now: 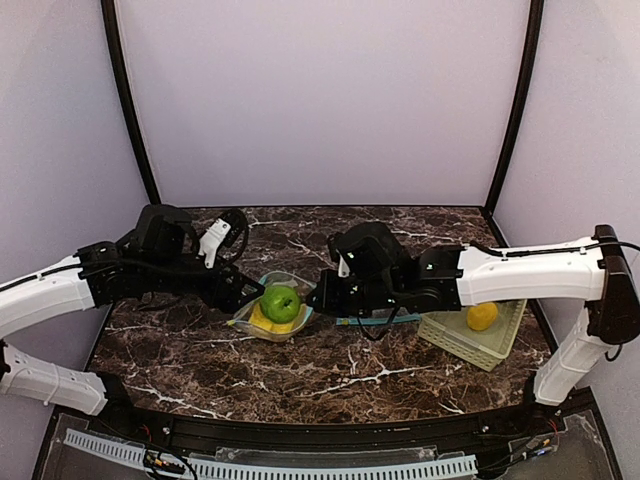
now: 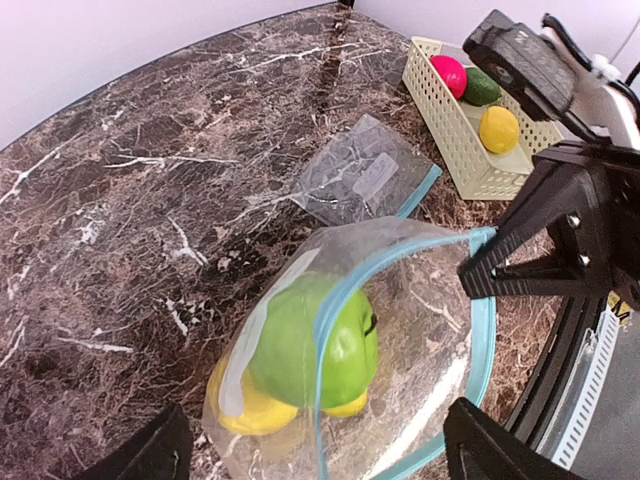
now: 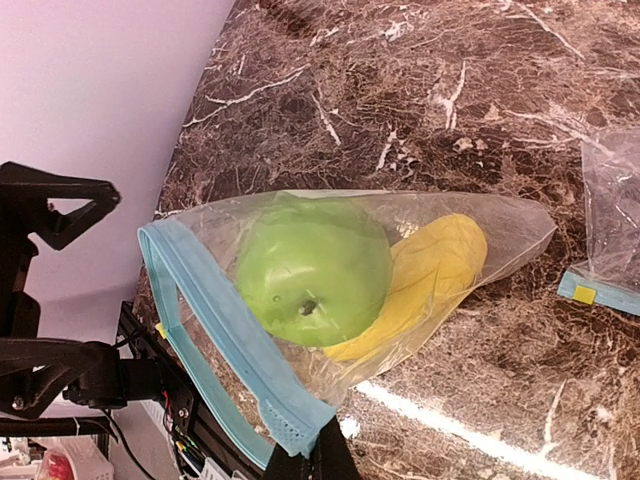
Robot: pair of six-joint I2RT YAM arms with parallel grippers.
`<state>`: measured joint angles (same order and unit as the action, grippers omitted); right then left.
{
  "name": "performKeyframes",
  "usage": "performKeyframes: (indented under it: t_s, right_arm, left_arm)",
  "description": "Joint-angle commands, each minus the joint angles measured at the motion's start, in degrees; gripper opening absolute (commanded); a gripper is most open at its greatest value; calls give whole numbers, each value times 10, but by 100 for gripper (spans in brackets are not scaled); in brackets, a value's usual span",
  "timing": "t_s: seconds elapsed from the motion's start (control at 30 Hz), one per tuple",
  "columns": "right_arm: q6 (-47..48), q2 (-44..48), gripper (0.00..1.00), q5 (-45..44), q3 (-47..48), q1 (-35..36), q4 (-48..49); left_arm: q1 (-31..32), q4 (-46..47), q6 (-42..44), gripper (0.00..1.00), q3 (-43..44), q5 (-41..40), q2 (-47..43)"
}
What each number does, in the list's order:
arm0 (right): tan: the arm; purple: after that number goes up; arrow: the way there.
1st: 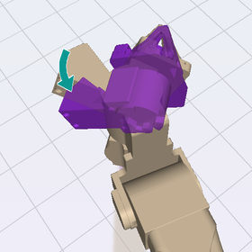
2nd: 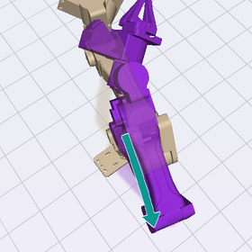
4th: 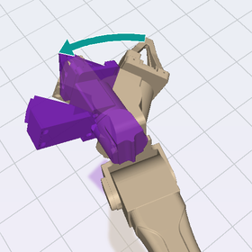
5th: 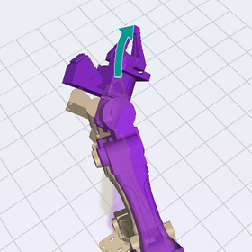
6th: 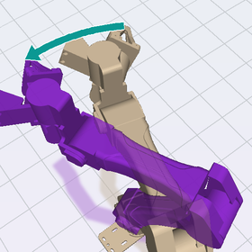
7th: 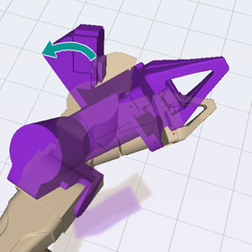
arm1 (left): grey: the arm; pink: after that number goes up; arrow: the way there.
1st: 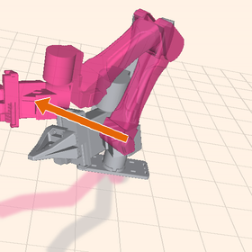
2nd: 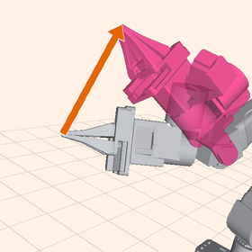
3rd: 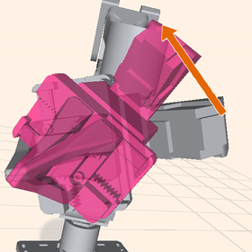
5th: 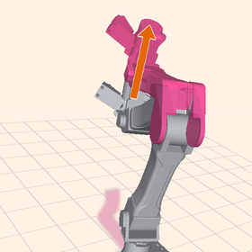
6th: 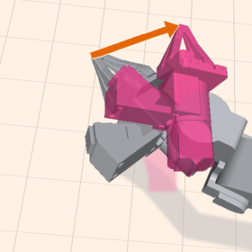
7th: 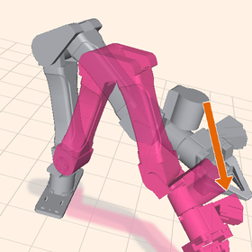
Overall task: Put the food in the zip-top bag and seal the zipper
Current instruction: Adjust the zipper food storage bag at the center of the board.
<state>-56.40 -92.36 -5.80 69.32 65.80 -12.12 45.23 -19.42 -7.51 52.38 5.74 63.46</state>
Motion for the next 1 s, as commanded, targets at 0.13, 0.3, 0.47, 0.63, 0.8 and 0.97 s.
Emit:
performKeyframes:
  t_s: [0.13,0.3,0.47,0.63,0.8,0.97]
  right_arm:
    - [-15,12,0,17,-20,-8,27]
    - [-15,11,0,22,-23,-9,33]
    - [-16,14,0,26,-29,-9,40]
    - [-16,19,0,28,-35,-9,42]
    - [-17,25,0,27,-40,-9,41]
    - [-15,27,0,27,-42,-10,41]
  left_arm:
    - [1,-14,-100,99,-128,26,-161]
    - [1,-6,-142,98,-193,29,-198]
    - [1,6,-142,82,-213,4,-191]
    - [1,34,-127,70,-215,-11,-173]
    - [1,56,-108,58,-211,-10,-150]
    - [1,71,-87,49,-203,-2,-141]
